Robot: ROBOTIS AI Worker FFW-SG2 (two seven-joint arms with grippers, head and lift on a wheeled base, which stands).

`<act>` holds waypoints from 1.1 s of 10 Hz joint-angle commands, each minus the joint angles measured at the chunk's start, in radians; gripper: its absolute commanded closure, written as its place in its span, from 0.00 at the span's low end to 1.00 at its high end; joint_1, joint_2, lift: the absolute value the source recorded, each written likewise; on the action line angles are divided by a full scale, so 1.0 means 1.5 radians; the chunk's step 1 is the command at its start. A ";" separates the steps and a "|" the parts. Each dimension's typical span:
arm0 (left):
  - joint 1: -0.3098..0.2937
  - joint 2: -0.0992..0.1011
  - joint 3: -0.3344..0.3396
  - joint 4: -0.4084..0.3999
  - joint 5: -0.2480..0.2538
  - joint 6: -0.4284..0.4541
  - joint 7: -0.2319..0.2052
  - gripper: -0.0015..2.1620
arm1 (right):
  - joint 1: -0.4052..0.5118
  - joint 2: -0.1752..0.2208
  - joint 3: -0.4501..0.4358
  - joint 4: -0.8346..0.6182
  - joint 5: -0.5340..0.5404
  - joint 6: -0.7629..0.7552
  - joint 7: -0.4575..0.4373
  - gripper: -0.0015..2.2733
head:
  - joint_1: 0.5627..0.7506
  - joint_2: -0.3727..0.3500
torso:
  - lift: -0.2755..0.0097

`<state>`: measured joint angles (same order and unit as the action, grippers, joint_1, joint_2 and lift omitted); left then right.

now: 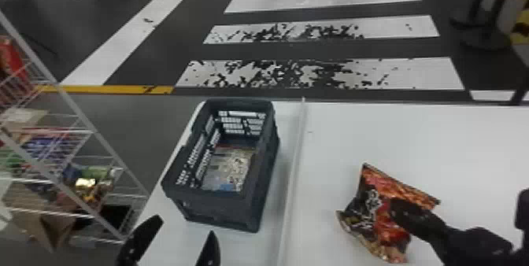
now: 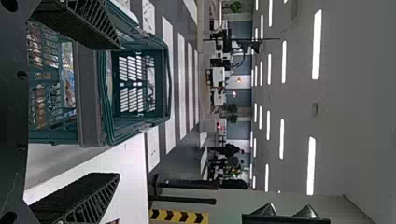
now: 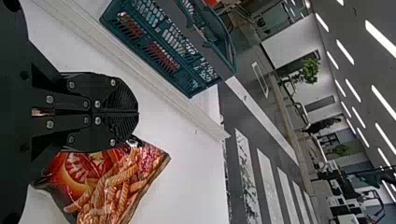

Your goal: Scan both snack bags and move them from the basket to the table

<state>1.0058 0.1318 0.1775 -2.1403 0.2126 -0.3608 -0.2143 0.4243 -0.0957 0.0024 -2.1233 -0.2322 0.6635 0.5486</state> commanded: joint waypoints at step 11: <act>-0.001 -0.004 -0.007 0.021 0.016 -0.030 -0.034 0.01 | 0.114 -0.044 0.121 -0.100 0.168 0.013 -0.015 0.07 | 0.70 1.00 | 0.62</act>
<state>1.0022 0.1257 0.1660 -2.1090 0.2337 -0.4023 -0.2646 0.5971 -0.1448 0.1563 -2.2841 -0.0148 0.7081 0.5272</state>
